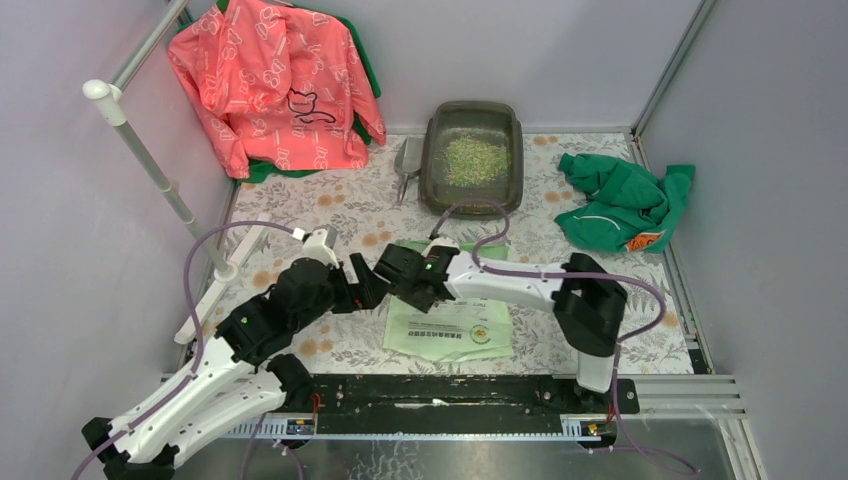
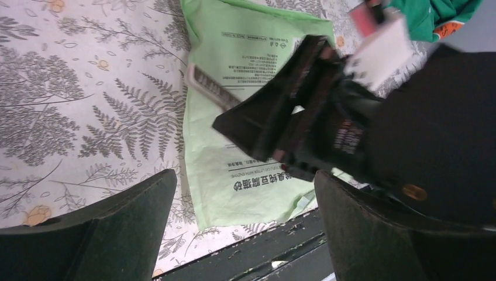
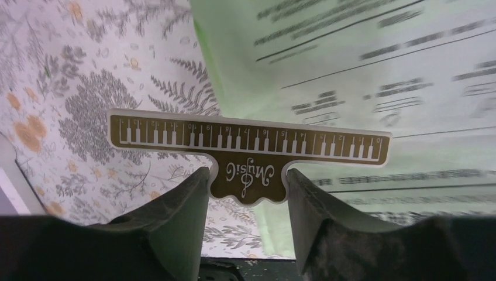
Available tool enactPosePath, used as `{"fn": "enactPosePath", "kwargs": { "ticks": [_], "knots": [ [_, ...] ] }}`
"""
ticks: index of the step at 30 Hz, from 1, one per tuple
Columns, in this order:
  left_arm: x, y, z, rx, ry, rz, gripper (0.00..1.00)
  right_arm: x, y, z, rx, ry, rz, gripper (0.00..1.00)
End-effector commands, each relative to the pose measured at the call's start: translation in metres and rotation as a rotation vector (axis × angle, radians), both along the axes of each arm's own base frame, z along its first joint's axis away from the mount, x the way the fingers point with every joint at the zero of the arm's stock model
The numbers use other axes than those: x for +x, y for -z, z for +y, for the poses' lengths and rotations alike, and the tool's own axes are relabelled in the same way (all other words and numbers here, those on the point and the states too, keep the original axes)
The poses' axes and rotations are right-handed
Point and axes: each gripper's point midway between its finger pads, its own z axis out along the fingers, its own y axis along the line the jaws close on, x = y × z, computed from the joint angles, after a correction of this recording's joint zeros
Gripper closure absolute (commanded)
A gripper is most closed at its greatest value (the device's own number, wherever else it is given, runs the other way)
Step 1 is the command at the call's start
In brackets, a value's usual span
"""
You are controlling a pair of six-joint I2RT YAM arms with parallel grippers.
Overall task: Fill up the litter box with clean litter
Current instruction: Place the clamp at the center of the board.
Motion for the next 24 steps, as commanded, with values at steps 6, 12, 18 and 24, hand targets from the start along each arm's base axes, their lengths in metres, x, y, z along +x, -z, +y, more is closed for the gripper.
{"fn": "enactPosePath", "kwargs": {
  "ticks": [6, 12, 18, 24],
  "knots": [
    [0.007, -0.025, 0.021, 0.002, -0.101, -0.069, 0.03, 0.011, 0.004, 0.086, 0.411, -0.254, 0.043, 0.24],
    [0.010, -0.019, 0.016, 0.003, -0.094, -0.057, 0.03, 0.017, -0.006, 0.077, 0.501, -0.452, 0.000, 0.12],
    [0.013, -0.015, 0.016, 0.013, -0.106, -0.052, 0.03, 0.020, -0.007, 0.034, 0.375, -0.669, -0.032, 0.12],
    [0.016, 0.003, 0.011, 0.016, -0.116, -0.014, 0.03, 0.031, 0.004, -0.008, 0.324, -0.748, -0.033, 0.18]
  ]
}}
